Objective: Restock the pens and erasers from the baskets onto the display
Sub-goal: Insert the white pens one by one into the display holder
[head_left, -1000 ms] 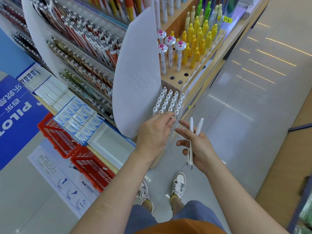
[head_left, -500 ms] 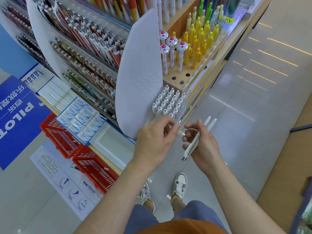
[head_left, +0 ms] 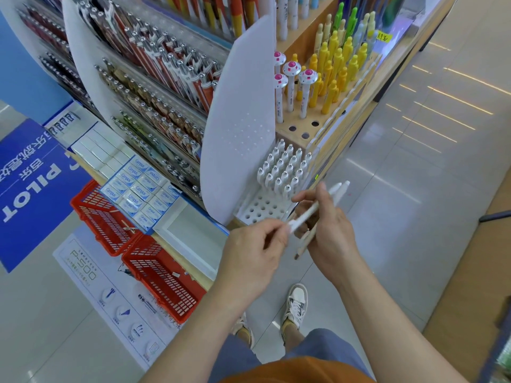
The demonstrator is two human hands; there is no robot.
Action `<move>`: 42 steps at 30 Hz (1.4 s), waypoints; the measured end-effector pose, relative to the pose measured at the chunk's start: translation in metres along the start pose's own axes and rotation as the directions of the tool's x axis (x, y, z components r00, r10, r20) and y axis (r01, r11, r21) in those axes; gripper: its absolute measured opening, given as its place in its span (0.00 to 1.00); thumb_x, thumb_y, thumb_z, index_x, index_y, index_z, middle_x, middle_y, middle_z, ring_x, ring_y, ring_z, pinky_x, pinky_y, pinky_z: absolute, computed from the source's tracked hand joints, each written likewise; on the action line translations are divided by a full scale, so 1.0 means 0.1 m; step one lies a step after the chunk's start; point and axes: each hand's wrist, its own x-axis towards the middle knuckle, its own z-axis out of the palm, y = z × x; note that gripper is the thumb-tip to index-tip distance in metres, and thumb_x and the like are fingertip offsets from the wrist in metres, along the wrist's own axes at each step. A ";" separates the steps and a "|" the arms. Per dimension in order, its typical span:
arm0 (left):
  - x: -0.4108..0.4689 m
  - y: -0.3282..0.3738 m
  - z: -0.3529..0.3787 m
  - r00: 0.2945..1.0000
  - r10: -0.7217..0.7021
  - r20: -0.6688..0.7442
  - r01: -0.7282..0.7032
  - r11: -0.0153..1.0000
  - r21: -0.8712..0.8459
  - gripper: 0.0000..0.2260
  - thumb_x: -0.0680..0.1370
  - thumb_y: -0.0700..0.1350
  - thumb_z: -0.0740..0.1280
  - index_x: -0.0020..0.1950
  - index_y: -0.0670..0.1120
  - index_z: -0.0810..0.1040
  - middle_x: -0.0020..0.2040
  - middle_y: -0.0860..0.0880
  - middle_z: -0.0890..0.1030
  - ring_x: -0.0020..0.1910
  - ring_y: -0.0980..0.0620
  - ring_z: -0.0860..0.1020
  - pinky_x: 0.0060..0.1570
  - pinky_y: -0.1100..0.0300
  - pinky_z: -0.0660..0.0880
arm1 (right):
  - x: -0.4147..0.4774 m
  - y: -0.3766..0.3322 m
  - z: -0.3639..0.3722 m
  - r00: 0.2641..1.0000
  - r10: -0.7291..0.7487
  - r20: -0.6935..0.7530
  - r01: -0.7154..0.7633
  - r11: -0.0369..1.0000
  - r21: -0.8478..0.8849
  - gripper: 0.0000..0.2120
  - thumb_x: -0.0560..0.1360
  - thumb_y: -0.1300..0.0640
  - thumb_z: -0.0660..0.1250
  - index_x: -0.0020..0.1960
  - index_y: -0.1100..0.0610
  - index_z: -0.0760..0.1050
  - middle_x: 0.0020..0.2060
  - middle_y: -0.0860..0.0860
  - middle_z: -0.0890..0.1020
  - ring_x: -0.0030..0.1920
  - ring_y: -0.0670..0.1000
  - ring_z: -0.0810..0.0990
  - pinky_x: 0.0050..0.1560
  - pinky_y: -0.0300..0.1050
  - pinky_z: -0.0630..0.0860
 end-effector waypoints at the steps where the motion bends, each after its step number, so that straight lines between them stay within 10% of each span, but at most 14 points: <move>1: 0.00 0.00 -0.05 0.999 0.005 -0.054 -0.004 1.000 0.015 0.04 0.78 0.52 0.65 0.47 0.56 0.79 0.34 0.53 0.80 0.32 0.54 0.78 0.36 0.51 0.76 | 0.00 -0.01 -0.01 1.000 -0.014 0.007 0.014 1.000 -0.009 0.19 0.79 0.45 0.61 0.38 0.57 0.78 0.29 0.51 0.64 0.27 0.49 0.62 0.29 0.41 0.61; 7: -0.01 0.14 -0.40 0.936 -0.129 -0.328 0.037 0.962 -0.272 0.06 0.71 0.45 0.74 0.38 0.57 0.82 0.34 0.51 0.81 0.32 0.49 0.78 0.34 0.55 0.77 | 0.01 -0.05 -0.05 0.999 0.008 0.047 -0.009 1.000 0.018 0.13 0.75 0.48 0.66 0.40 0.58 0.73 0.24 0.50 0.64 0.24 0.47 0.57 0.26 0.40 0.54; 10: -0.02 0.14 -0.62 0.918 -0.013 -0.396 -0.044 0.990 -0.134 0.07 0.71 0.44 0.74 0.39 0.57 0.81 0.35 0.52 0.80 0.31 0.58 0.76 0.31 0.67 0.73 | 0.03 -0.05 -0.13 0.999 0.026 -0.044 -0.026 1.000 0.002 0.18 0.81 0.46 0.58 0.43 0.59 0.75 0.22 0.51 0.67 0.21 0.48 0.61 0.24 0.39 0.59; 17: 0.20 -0.12 -0.48 0.901 0.362 -0.239 -0.236 0.872 0.430 0.04 0.74 0.46 0.71 0.46 0.46 0.82 0.36 0.55 0.74 0.35 0.60 0.67 0.35 0.68 0.65 | 0.08 -0.09 -0.20 0.985 0.107 -0.132 -0.111 0.993 -0.026 0.13 0.80 0.49 0.62 0.43 0.58 0.70 0.24 0.49 0.59 0.23 0.48 0.57 0.23 0.38 0.56; 30: 0.49 -0.26 -0.15 0.917 0.399 0.002 -0.352 0.808 0.473 0.05 0.74 0.44 0.68 0.47 0.44 0.80 0.41 0.48 0.79 0.37 0.48 0.77 0.38 0.58 0.71 | 0.10 -0.06 -0.23 0.964 0.264 0.031 -0.266 0.961 0.075 0.10 0.80 0.52 0.58 0.54 0.56 0.75 0.30 0.53 0.70 0.26 0.52 0.67 0.29 0.42 0.63; 42: 0.59 -0.19 0.09 0.931 0.348 -0.107 -0.305 0.906 0.293 0.08 0.76 0.44 0.64 0.53 0.47 0.81 0.45 0.51 0.83 0.40 0.53 0.79 0.42 0.58 0.75 | 0.14 0.03 -0.22 0.968 0.240 0.067 -0.247 0.960 0.131 0.16 0.82 0.56 0.56 0.61 0.62 0.77 0.35 0.53 0.74 0.31 0.49 0.70 0.28 0.38 0.66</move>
